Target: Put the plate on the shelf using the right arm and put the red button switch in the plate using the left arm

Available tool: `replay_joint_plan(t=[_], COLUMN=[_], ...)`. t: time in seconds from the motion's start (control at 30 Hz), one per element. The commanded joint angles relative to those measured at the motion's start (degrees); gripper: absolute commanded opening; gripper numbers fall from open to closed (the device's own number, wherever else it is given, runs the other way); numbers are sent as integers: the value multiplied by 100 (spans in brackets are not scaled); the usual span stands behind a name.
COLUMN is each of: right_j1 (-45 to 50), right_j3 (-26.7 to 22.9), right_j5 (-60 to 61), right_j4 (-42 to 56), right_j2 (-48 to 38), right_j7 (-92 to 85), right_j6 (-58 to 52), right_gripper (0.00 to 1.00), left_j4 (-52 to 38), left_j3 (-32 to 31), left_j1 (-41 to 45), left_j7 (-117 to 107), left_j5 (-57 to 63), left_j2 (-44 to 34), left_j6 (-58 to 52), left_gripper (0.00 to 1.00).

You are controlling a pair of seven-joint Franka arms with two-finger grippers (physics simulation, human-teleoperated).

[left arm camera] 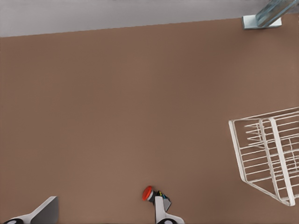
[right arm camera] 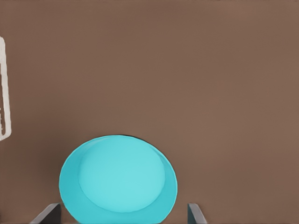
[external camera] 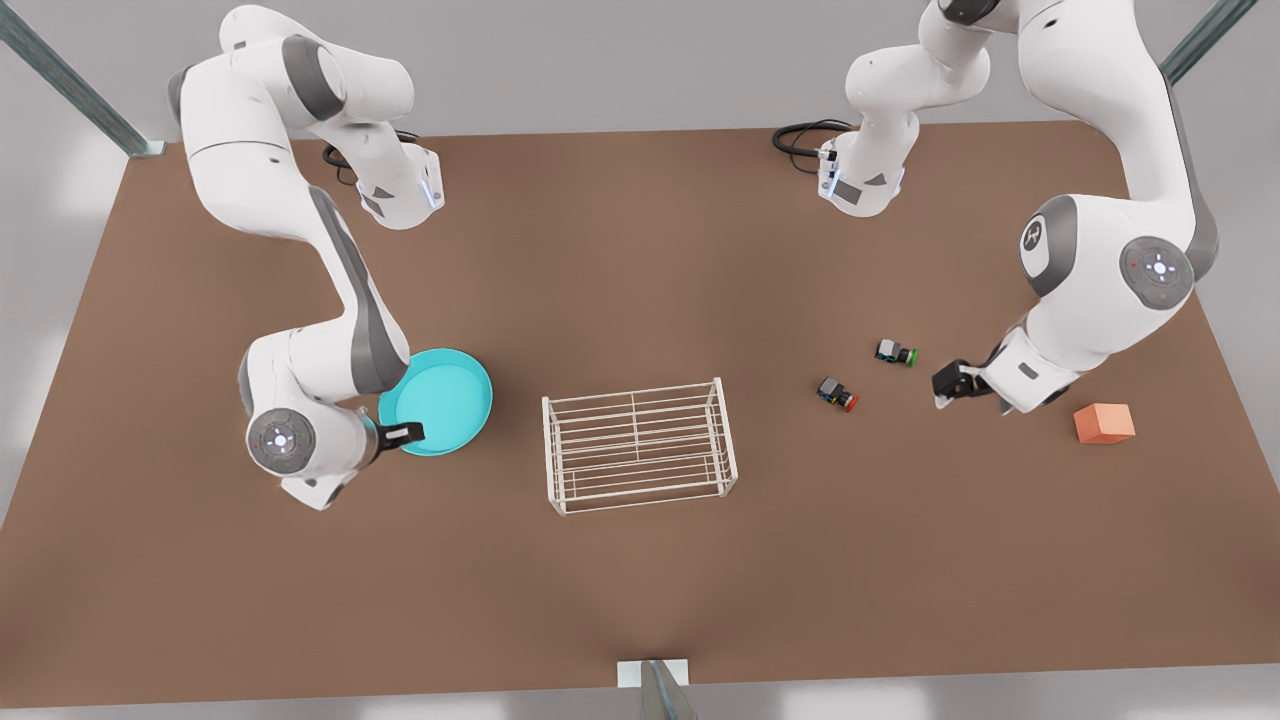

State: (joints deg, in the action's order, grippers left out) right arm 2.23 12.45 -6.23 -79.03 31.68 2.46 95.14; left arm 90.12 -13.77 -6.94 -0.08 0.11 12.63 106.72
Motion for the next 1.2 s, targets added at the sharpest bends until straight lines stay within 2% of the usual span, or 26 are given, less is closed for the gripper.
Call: replay_joint_plan(t=[0.0, 0.1, 0.13, 0.17, 0.23, 0.27, 0.3, 0.33, 0.43, 0.5, 0.57, 0.63, 0.67, 0.9, 0.93, 0.97, 1.0, 1.1, 1.13, 1.17], right_j1=[15, -117, -546, -864, -1101, -1084, -1084, -1101, -1119, -1119, -1523, -1629, -1857, -1787, -1796, -1796, -1796, -1796, -1796, -1796], right_j3=[170, 152, 161, 161, 161, 170, 214, 223, 188, 188, 179, 170, 179, 188, 188, 188, 188, 188, 188, 188], right_j5=[-1, 68, 735, 895, 930, 1053, 1307, 1502, 1669, 1660, 1660, 1730, 2221, 2231, 2196, 2187, 2187, 2187, 2187, 2187], right_j4=[-7, -68, -191, -191, -577, -2192, -3082, -3443, -3865, -4102, -4207, -4964, -4955, -4955, -4955, -4955, -4955, -4946, -4946, -4937], right_j2=[-30, -12, 57, 260, 305, -617, -1102, -1427, -1673, -1401, -1094, -1138, -1085, -768, -733, -733, -733, -733, -733, -733], right_j7=[984, 861, 371, -264, -290, -299, -273, -325, -501, -536, -1098, -1493, -2073, -2145, -2154, -2154, -2154, -2154, -2145, -2145], right_j6=[84, -153, -198, -39, 224, 1742, 2158, 2044, 2070, 2219, 2755, 3933, 3960, 4224, 4294, 4303, 4303, 4303, 4303, 4303], right_gripper=[100, 100, 100, 100, 100, 100, 100, 100, 100, 100, 100, 100, 100, 100, 96, 81, 74, 70, 65, 53], left_j4=[-20, -3, 32, 59, 76, 67, 23, 76, 269, 533, 682, 1131, 1332, 1825, 1878, 2053, 2422, 2871, 2959, 2968], left_j3=[-3, -12, -21, -56, -56, -21, -12, -12, -12, -12, -47, -56, -56, -47, -38, -30, -30, -3, -3, -3], left_j1=[0, 17, 35, 53, 176, 123, 105, 114, 114, 114, 167, 167, 167, 105, 105, 105, 97, 53, 44, 53], left_j7=[-18, -27, -254, -905, -1758, -1785, -1785, -1951, -3032, -3551, -4166, -4175, -4175, -4403, -4658, -4817, -4826, -4826, -4826, -4957], left_j5=[7, 235, 323, 297, -54, -511, -564, -407, -292, -292, -134, -221, -274, -714, -714, -714, -714, -705, -705, -705], left_j2=[-6, 47, 73, 82, 231, 249, 310, 310, 267, 187, 179, 179, 179, 240, 231, 196, 126, 38, 29, 29], left_j6=[261, 279, 279, 261, 261, 305, 349, 349, 621, 867, 964, 1430, 1631, 2072, 2168, 2238, 2607, 3082, 3144, 3144], left_gripper=[100, 100, 100, 100, 100, 100, 100, 100, 100, 100, 100, 100, 100, 100, 100, 100, 100, 100, 100, 100])
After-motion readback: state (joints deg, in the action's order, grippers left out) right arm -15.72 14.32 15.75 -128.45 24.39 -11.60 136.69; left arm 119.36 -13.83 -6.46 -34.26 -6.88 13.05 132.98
